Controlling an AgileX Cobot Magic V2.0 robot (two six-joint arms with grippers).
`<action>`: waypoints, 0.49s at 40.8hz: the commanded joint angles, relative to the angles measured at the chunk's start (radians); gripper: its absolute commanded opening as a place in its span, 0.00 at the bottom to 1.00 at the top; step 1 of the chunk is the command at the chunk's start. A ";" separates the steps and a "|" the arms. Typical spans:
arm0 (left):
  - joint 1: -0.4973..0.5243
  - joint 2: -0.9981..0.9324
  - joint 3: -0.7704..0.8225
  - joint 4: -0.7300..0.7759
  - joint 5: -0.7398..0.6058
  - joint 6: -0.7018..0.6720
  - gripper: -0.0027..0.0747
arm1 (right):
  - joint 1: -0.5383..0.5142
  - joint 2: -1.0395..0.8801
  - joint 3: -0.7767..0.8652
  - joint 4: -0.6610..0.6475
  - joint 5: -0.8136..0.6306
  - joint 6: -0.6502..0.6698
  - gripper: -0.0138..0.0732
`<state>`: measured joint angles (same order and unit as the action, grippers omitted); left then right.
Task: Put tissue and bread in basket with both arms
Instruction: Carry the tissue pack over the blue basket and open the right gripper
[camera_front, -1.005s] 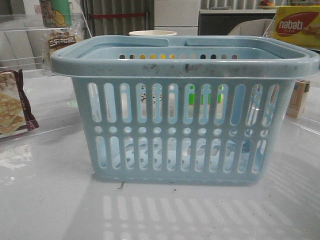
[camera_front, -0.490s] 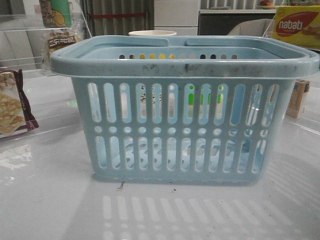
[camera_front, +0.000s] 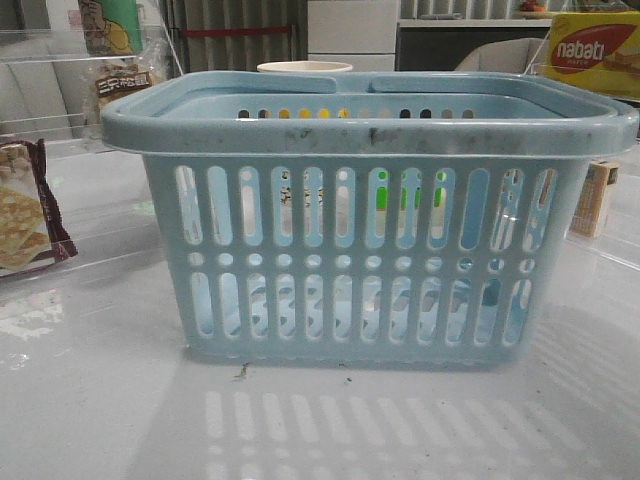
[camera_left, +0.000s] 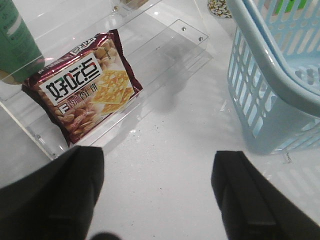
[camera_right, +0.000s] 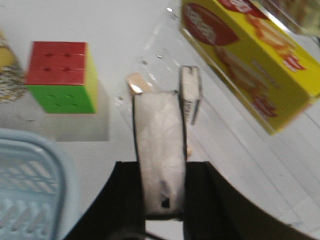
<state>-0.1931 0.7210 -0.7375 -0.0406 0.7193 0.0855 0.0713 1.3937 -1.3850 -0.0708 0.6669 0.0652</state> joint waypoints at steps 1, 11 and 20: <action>-0.007 0.003 -0.029 -0.006 -0.065 0.001 0.69 | 0.090 -0.060 -0.035 0.031 -0.045 -0.005 0.39; -0.007 0.003 -0.029 -0.006 -0.065 0.001 0.69 | 0.336 -0.005 0.020 0.065 -0.102 -0.005 0.39; -0.007 0.003 -0.029 -0.006 -0.065 0.001 0.69 | 0.422 0.148 0.040 0.134 -0.147 -0.005 0.39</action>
<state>-0.1931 0.7210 -0.7375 -0.0406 0.7193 0.0855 0.4815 1.5313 -1.3195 0.0315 0.6071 0.0652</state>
